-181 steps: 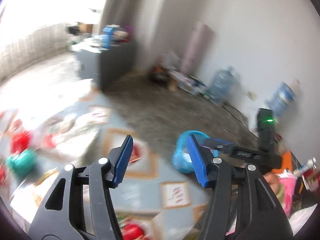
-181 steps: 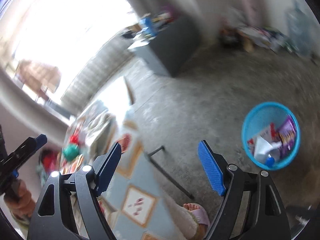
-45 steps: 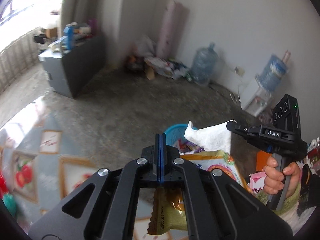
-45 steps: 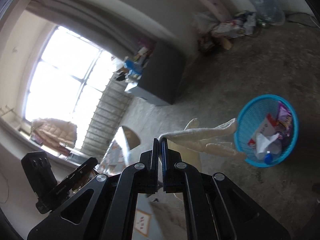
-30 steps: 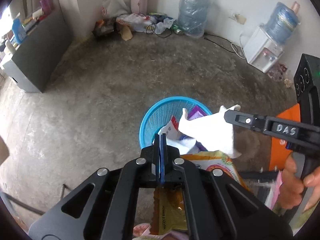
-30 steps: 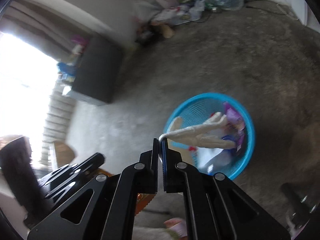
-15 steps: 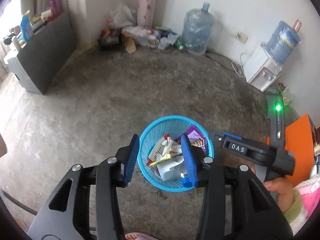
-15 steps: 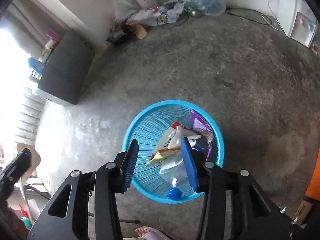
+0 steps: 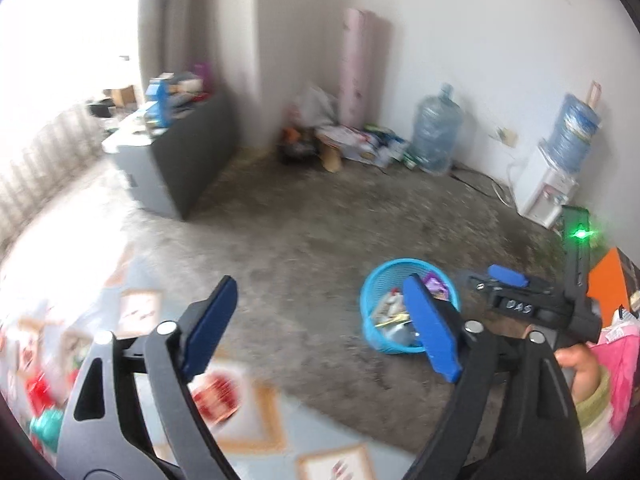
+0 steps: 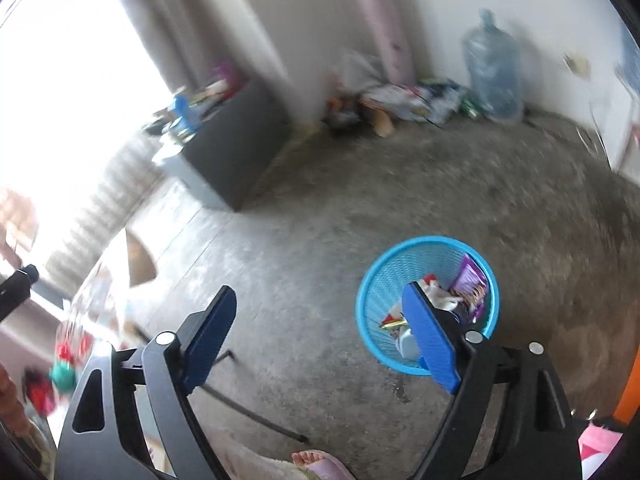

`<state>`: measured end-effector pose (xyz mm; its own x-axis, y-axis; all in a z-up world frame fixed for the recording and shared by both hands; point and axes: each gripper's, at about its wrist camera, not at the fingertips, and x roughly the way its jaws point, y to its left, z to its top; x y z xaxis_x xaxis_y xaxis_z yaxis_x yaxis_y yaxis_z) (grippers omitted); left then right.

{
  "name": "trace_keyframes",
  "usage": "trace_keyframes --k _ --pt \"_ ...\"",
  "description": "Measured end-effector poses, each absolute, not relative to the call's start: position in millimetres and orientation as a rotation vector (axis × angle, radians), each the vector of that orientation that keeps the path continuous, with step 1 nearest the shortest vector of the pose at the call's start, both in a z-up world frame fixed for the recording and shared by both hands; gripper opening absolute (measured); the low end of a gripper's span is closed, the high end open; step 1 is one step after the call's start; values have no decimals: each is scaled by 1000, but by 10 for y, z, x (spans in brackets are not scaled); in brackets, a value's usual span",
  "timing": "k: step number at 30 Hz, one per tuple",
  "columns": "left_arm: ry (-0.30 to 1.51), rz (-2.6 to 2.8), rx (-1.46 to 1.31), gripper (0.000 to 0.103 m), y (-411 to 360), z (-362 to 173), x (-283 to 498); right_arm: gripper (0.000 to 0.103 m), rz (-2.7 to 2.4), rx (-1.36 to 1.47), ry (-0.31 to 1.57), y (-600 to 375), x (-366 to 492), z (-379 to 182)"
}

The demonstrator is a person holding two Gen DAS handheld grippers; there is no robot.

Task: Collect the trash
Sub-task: 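Move both tools back to the table toward the white box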

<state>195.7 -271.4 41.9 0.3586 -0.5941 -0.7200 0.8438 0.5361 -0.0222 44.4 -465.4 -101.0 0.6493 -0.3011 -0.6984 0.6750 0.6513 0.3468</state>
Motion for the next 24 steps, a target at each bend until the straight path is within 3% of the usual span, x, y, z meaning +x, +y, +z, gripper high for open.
trace_keyframes --k 11,18,24 --pt "780 -618 177 85 -707 612 2052 90 -410 435 618 -3627 740 -383" --pt "811 -314 -16 85 695 547 2000 90 -140 456 624 -3062 992 -332" --pt "819 -228 -95 85 1394 293 1785 90 78 412 716 -2378 1347 -384"
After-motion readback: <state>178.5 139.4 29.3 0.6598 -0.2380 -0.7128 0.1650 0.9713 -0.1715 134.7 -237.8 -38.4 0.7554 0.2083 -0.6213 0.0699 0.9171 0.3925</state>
